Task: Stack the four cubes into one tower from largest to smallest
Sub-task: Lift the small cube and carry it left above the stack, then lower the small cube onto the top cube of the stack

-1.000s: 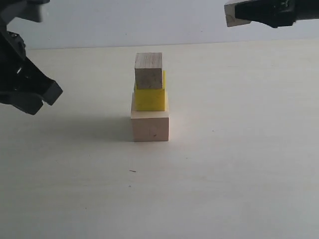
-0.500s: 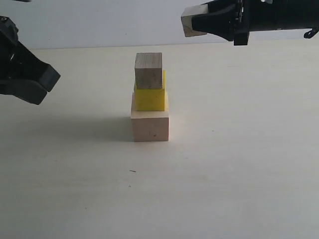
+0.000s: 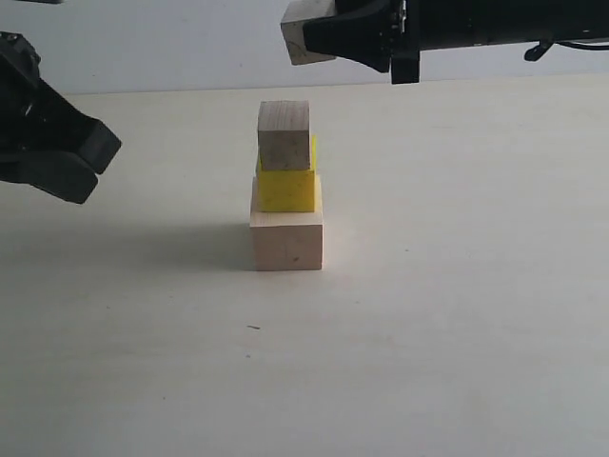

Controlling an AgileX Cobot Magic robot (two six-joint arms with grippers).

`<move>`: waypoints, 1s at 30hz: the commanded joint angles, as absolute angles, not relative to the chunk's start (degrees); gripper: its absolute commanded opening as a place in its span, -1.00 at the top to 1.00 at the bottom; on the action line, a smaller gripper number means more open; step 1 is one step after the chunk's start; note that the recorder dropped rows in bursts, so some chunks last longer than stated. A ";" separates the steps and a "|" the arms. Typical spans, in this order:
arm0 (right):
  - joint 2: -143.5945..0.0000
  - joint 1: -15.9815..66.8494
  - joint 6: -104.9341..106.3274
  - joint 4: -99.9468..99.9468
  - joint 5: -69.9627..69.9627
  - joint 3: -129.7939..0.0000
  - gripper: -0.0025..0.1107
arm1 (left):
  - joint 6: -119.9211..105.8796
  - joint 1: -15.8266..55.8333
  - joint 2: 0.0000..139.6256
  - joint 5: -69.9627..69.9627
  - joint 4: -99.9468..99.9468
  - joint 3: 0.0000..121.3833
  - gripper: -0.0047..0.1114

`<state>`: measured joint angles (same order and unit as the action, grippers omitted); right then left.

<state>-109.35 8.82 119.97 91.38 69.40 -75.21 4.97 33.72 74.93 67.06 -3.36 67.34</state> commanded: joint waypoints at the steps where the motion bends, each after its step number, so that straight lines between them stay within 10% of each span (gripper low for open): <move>1: -108.89 9.30 120.75 91.05 69.96 -75.95 0.96 | 4.73 33.65 74.41 66.61 -3.80 67.20 0.92; 30: -110.89 11.34 120.47 90.15 69.96 -75.74 0.96 | 3.38 33.65 74.41 65.04 -3.80 67.20 0.92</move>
<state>-110.62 11.24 119.97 90.51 69.40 -75.52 3.45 33.72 74.93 65.64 -3.52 67.34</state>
